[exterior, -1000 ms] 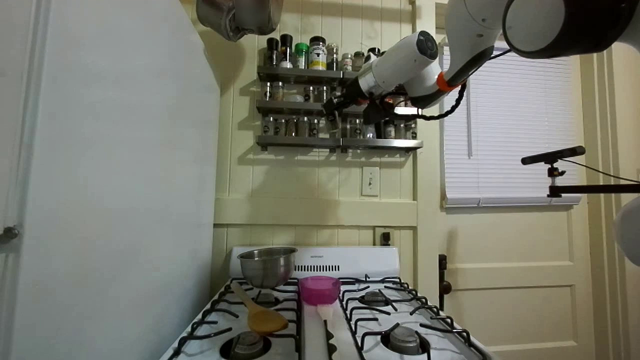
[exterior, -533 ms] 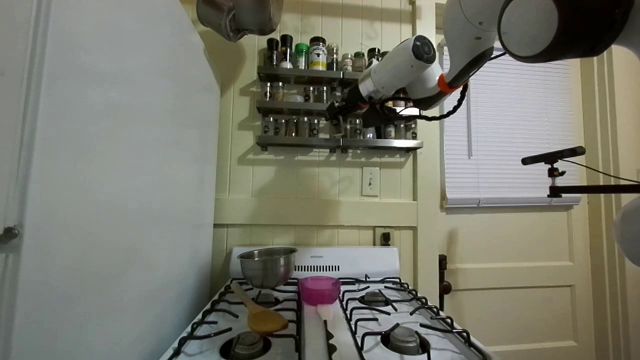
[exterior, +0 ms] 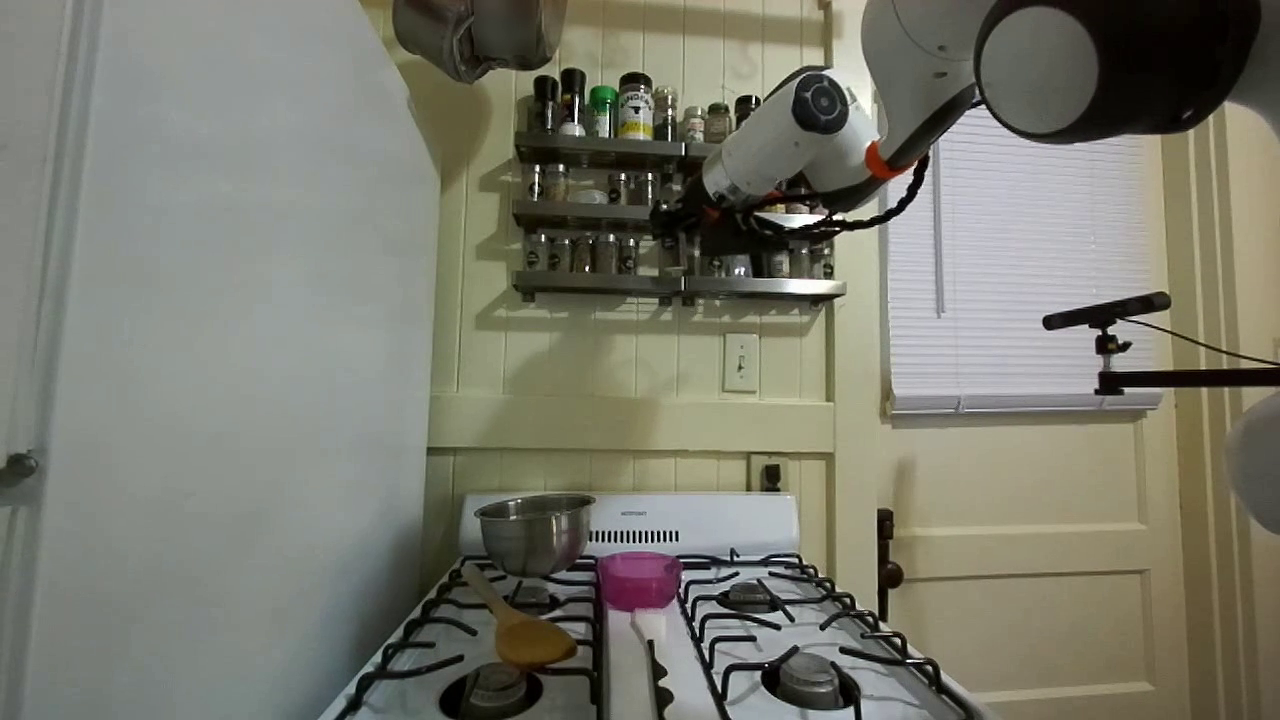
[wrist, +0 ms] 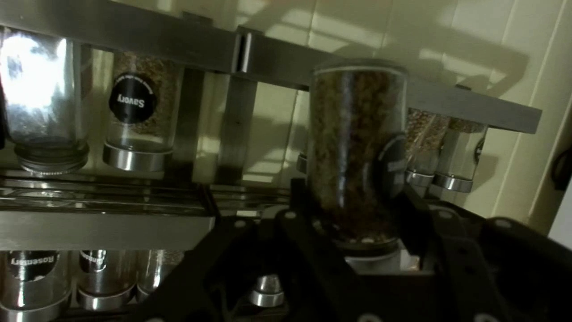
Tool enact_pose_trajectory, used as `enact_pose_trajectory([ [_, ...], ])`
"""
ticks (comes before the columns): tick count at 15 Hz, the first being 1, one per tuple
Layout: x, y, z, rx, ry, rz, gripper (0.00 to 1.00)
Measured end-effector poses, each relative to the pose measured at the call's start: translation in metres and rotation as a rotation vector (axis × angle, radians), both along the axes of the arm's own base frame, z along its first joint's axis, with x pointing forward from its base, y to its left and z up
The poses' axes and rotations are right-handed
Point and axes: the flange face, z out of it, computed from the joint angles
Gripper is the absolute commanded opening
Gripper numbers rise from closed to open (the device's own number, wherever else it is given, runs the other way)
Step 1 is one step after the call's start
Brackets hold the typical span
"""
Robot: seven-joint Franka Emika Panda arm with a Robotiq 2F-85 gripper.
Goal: Pick up one spice from the center of the bottom shelf, sprinkle some of its content into the pot and then place the spice back at the center of the bottom shelf
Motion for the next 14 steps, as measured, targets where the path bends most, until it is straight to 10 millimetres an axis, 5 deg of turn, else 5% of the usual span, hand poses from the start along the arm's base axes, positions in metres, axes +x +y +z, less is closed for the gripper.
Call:
enact_pose_trajectory([
  [7, 0.0023, 0.004, 0.0037, 0.031, -0.066, -0.082, 0.24],
  [8, 0.0018, 0.0029, 0.0043, 0.035, -0.071, -0.09, 0.49],
  [14, 0.0017, 0.002, 0.0046, 0.019, -0.067, -0.089, 0.49],
])
